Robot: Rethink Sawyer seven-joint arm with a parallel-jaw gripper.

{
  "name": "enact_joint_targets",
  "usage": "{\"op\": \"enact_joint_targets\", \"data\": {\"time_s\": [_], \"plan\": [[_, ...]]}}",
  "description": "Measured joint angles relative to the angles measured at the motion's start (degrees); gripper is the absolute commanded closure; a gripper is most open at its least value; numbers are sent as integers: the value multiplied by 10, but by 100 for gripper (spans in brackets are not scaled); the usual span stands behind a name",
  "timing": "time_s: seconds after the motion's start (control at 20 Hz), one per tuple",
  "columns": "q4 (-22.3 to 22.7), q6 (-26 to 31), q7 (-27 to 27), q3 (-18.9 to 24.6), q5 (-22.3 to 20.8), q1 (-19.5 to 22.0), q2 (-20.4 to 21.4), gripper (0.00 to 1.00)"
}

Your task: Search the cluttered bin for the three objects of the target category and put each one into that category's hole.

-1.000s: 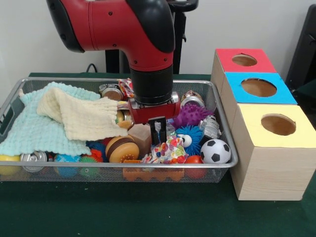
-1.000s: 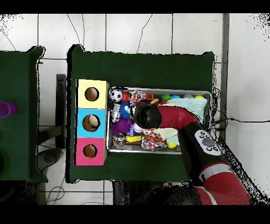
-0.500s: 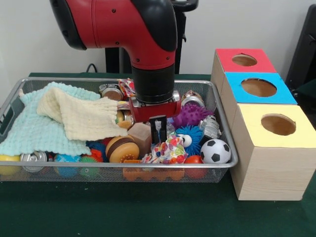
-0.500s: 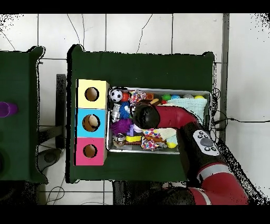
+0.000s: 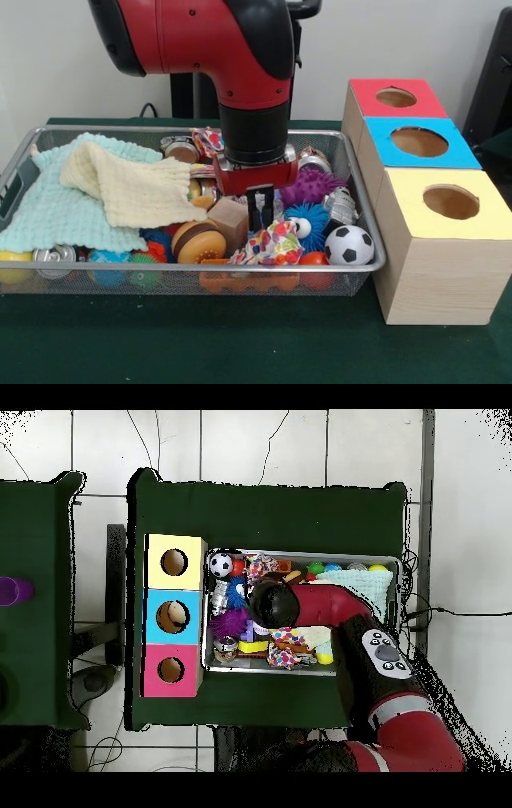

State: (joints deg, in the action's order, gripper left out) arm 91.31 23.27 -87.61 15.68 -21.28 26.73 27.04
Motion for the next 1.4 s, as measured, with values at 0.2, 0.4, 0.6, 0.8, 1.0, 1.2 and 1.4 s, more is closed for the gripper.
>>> {"op": "enact_joint_targets", "data": {"time_s": [0.2,0.4,0.6,0.8,1.0,1.2,1.4], "plan": [[0,1,0,-3,3,-5,5,100],[1,6,0,-5,7,-10,10,100],[6,11,0,-6,14,-13,18,100],[14,15,0,-8,18,-17,26,100],[21,20,0,-12,26,-26,36,100],[31,33,0,-17,41,-37,50,100],[35,47,0,-20,52,-46,57,100]]}}
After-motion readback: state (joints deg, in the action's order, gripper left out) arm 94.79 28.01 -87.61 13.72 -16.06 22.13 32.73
